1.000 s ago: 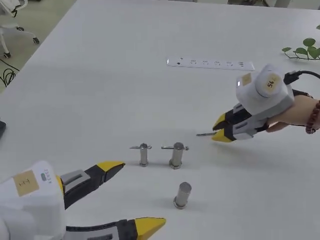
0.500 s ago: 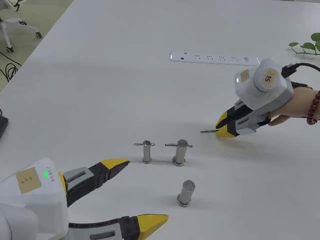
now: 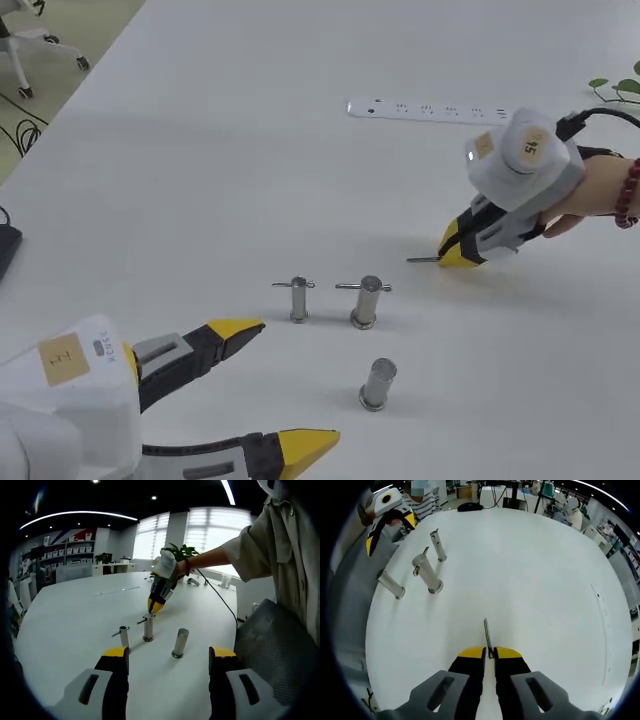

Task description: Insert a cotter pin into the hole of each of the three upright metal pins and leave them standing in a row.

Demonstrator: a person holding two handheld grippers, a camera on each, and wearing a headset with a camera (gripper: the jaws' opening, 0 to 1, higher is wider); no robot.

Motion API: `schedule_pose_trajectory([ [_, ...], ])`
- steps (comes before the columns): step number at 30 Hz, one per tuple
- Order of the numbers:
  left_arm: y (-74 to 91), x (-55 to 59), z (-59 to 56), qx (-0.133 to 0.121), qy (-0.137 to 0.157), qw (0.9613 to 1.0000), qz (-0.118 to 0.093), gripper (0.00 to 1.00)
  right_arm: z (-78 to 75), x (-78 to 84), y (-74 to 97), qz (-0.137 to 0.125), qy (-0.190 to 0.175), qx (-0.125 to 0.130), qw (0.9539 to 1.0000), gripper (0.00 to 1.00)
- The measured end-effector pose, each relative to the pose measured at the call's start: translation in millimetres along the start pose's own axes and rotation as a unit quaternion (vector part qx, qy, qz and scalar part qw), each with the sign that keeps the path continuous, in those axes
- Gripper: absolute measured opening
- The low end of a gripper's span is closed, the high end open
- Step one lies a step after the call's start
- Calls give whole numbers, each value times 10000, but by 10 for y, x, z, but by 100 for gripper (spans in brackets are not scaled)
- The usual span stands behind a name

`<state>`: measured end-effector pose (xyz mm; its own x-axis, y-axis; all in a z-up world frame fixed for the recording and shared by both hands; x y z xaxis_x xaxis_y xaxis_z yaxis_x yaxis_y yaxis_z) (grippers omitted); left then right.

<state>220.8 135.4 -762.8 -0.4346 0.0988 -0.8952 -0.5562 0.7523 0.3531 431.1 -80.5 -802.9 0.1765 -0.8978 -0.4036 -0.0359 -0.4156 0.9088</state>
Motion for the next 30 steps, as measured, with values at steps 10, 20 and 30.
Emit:
schedule_pose_trajectory([
  [10,19,10,25,-27,5,10000,19,63,18,-32,-21,274,481,37,9985,5],
  [20,33,0,29,-19,-32,10000,44,62,30,-60,-13,411,526,34,9978,3],
  [30,50,-23,32,-27,1,10000,7,62,17,-43,27,395,486,230,9978,2],
])
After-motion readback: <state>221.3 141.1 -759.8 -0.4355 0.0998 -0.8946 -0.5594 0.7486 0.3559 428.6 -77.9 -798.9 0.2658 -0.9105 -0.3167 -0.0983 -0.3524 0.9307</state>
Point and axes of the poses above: the centre of the closed fingertips' face, and the gripper's own axes: y roughly backward along the fingers, z roughly to its left, x roughly out of its underside, the point moved 7 cm from there along y, roughly backward along the fingers, and after that the axes turned 8 degrees about y, right-handed, at the moved point
